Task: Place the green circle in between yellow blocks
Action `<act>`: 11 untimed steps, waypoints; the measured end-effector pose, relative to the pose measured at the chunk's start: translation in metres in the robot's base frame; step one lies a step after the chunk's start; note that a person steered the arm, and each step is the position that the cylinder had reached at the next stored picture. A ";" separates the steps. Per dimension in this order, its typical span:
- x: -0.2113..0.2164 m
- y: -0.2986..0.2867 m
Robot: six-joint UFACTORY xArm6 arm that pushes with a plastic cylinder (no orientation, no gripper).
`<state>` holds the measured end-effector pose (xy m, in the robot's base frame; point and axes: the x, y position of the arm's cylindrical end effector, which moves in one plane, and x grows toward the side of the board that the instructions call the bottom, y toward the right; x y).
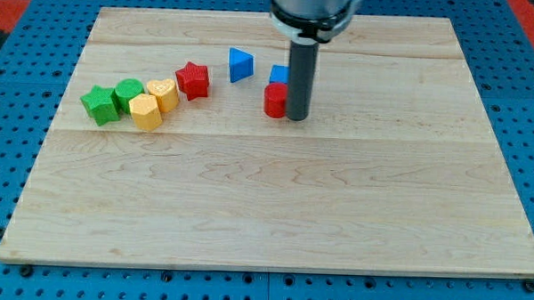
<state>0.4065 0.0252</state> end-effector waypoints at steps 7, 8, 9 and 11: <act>0.050 -0.330; 0.022 -0.329; -0.032 -0.323; -0.020 -0.221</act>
